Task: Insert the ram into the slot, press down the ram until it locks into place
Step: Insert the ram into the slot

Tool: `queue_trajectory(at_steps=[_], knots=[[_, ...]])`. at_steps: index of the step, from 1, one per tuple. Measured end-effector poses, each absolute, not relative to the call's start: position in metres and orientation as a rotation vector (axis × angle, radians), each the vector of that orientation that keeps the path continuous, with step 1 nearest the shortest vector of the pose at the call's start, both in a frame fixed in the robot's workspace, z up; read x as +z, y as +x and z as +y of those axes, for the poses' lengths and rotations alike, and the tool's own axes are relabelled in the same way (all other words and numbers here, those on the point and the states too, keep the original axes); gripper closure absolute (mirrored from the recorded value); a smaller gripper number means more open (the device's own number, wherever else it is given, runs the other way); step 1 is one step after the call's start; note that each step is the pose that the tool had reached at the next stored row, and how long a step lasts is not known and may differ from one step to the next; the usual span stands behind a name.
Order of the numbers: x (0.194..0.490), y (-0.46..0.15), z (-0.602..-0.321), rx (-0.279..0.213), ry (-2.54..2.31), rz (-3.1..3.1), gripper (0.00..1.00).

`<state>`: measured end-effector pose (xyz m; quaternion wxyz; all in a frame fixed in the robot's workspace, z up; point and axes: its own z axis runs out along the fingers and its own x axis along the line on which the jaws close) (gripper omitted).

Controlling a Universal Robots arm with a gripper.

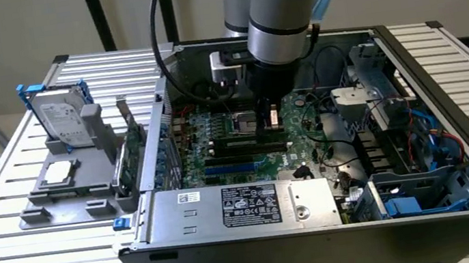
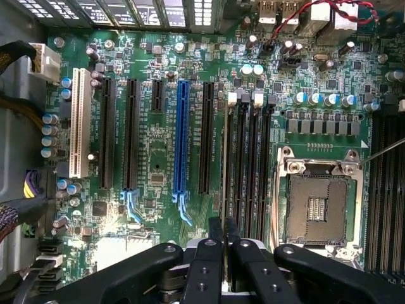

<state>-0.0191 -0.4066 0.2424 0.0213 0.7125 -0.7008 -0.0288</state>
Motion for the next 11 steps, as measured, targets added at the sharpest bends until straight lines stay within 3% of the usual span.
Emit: queue_trajectory(at_steps=[11], knots=[[0.2369,-0.0191,-0.4034,-0.095,2.206,-2.170,0.87]])
